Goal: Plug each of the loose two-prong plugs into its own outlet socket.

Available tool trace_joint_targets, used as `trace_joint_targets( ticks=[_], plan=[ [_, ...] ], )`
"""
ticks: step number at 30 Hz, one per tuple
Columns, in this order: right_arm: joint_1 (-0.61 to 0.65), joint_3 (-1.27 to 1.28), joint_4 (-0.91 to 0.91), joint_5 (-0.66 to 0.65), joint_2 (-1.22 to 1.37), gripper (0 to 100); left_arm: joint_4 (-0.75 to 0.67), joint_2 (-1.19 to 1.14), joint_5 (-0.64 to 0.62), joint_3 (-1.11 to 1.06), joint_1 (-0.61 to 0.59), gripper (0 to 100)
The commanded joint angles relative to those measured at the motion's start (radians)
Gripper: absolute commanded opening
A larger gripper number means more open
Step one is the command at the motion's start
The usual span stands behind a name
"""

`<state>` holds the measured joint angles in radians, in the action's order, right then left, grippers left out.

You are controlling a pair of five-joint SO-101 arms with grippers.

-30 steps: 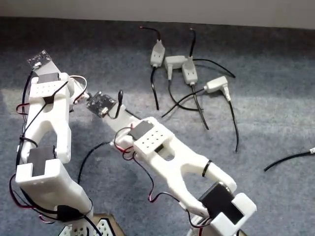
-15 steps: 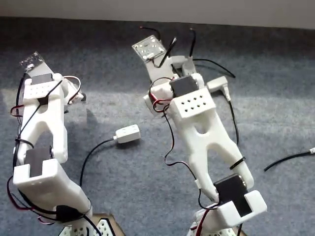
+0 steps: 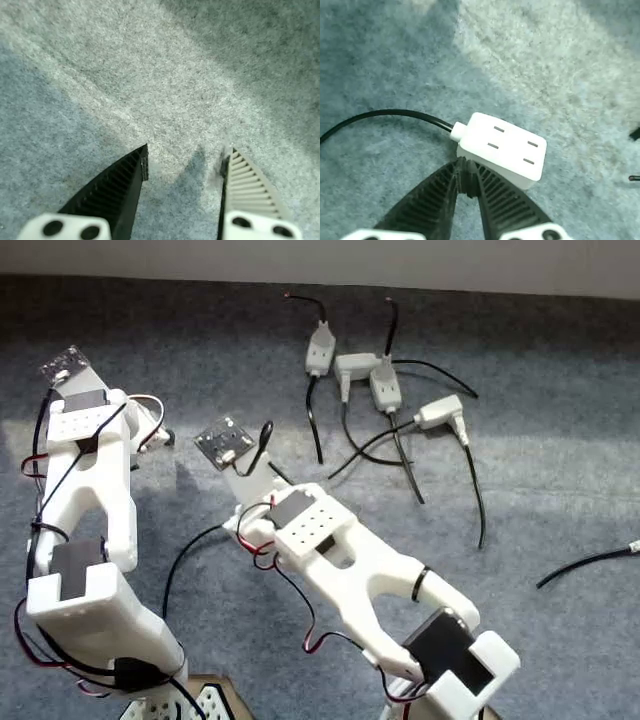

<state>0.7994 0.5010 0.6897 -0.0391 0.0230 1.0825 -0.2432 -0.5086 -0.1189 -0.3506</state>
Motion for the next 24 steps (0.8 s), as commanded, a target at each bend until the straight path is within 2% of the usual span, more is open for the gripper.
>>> trace_joint_targets(
  ticks=[1, 5, 16, 24],
  plan=[
    [-0.004, 0.005, -0.022, 0.009, -0.007, 0.6, -0.012, 0.005, -0.011, 0.007, -0.008, 25],
    [-0.039, 0.065, -0.024, 0.009, 0.016, 0.6, -0.012, 0.005, -0.011, 0.007, -0.007, 25],
    [-0.128, 0.007, -0.028, 0.009, 0.127, 0.6, 0.0, 0.004, -0.011, 0.005, -0.001, 25],
    [-0.202, -0.176, -0.028, 0.009, 0.265, 0.6, 0.14, 0.005, -0.009, 0.007, 0.107, 25]
  ],
)
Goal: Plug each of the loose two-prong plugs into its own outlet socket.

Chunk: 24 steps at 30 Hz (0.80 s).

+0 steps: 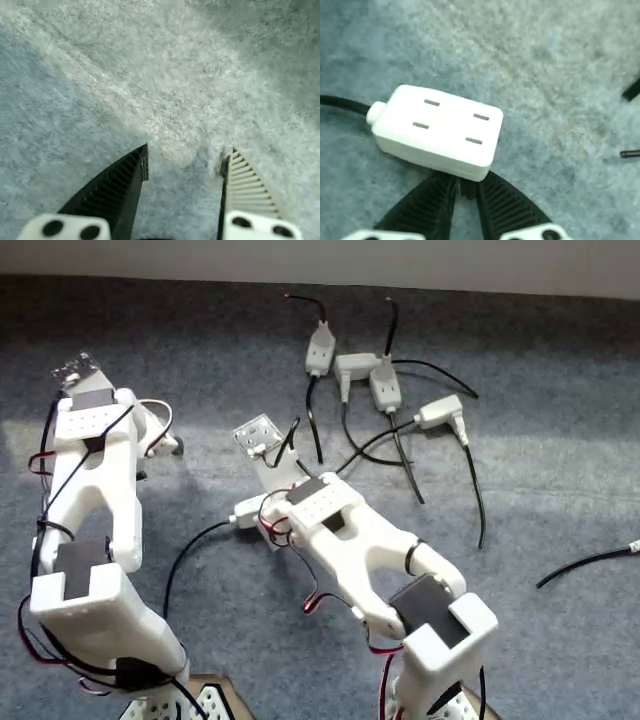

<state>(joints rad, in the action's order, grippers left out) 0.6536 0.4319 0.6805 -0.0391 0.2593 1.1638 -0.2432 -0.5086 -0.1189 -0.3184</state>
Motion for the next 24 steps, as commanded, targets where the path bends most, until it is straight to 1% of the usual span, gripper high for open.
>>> trace_joint_targets(
  ticks=[1, 7, 9, 13, 17, 20, 24],
  plan=[
    [-0.062, -0.13, -0.019, 0.011, 0.048, 0.6, 0.074, 0.005, -0.009, 0.007, 0.09, 25],
    [-0.104, -0.206, -0.013, 0.011, 0.116, 0.6, 0.132, 0.004, -0.005, 0.001, 0.182, 25],
    [-0.117, -0.206, -0.012, 0.011, 0.116, 0.6, 0.126, 0.004, -0.005, -0.036, 0.216, 25],
    [-0.16, -0.211, 0.047, 0.011, 0.107, 0.6, 0.094, 0.004, -0.003, -0.091, 0.277, 25],
    [-0.223, -0.209, 0.111, 0.011, 0.041, 0.6, 0.098, 0.005, -0.003, -0.099, 0.317, 25],
    [-0.266, -0.203, 0.117, 0.015, 0.001, 0.6, 0.098, 0.005, -0.003, -0.099, 0.341, 25],
    [-0.263, -0.2, 0.117, 0.015, -0.001, 0.6, 0.106, 0.013, -0.003, -0.099, 0.358, 25]
  ],
)
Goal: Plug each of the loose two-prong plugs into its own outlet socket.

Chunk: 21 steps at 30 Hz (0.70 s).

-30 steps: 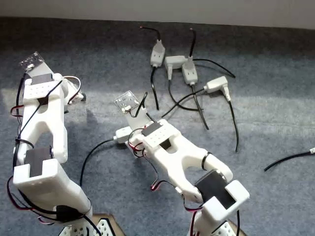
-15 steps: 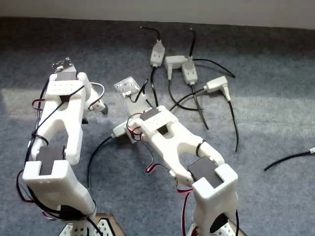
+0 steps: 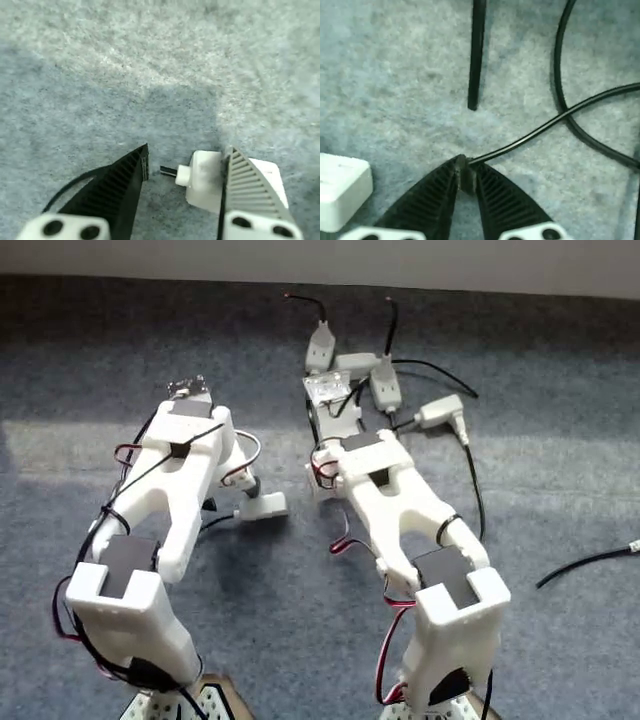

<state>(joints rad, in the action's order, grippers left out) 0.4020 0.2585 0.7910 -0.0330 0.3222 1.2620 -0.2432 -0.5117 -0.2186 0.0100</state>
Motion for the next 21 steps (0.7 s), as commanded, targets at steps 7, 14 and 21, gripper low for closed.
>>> trace_joint_targets(
  ticks=[7, 14, 21],
  plan=[
    [-0.012, -0.027, 0.007, 0.006, -0.064, 0.6, 0.152, 0.013, 0.002, 0.068, 0.038, 25],
    [-0.012, -0.027, 0.012, 0.006, -0.064, 0.6, 0.199, 0.016, 0.046, 0.093, 0.036, 25],
    [-0.001, -0.036, 0.108, 0.011, -0.074, 0.6, 0.265, 0.015, 0.097, 0.136, 0.041, 25]
  ],
)
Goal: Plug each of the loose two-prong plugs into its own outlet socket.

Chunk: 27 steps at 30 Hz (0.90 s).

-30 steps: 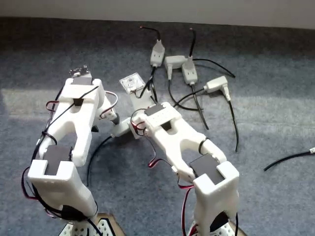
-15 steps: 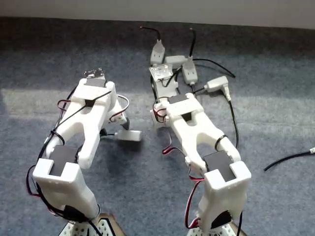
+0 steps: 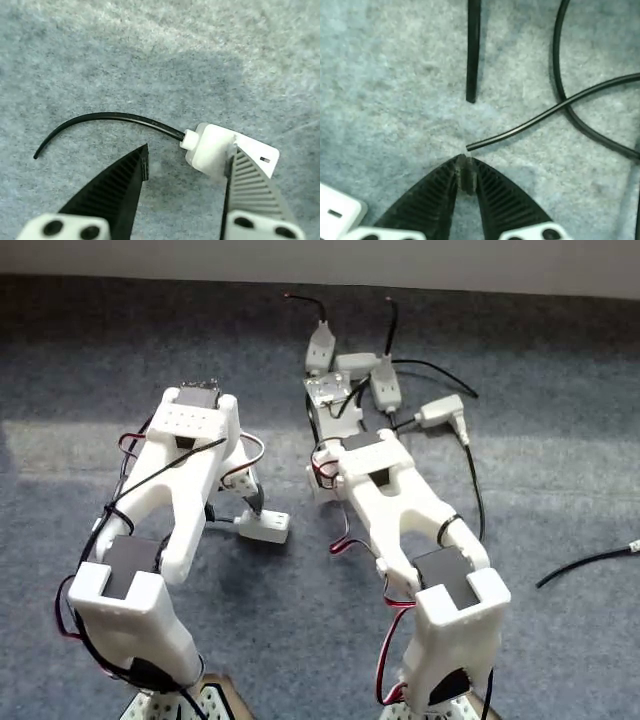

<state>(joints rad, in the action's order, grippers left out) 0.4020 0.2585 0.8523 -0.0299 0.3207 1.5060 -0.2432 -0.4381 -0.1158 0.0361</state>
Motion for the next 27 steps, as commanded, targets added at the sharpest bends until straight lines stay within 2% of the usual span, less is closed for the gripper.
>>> trace_joint_targets(
  ticks=[1, 11, 20, 27],
  plan=[
    [0.012, -0.038, 0.059, 0.008, -0.073, 0.6, 0.023, 0.012, 0.028, 0.033, 0.015, 25],
    [0.2, -0.048, 0.211, 0.0, -0.074, 0.6, 0.028, 0.01, 0.028, 0.033, 0.015, 25],
    [0.217, -0.183, 0.446, 0.0, -0.073, 0.6, 0.02, 0.007, 0.028, 0.035, 0.008, 25],
    [0.229, -0.197, 0.486, 0.006, -0.068, 0.6, 0.018, 0.005, 0.029, 0.028, 0.004, 25]
  ],
)
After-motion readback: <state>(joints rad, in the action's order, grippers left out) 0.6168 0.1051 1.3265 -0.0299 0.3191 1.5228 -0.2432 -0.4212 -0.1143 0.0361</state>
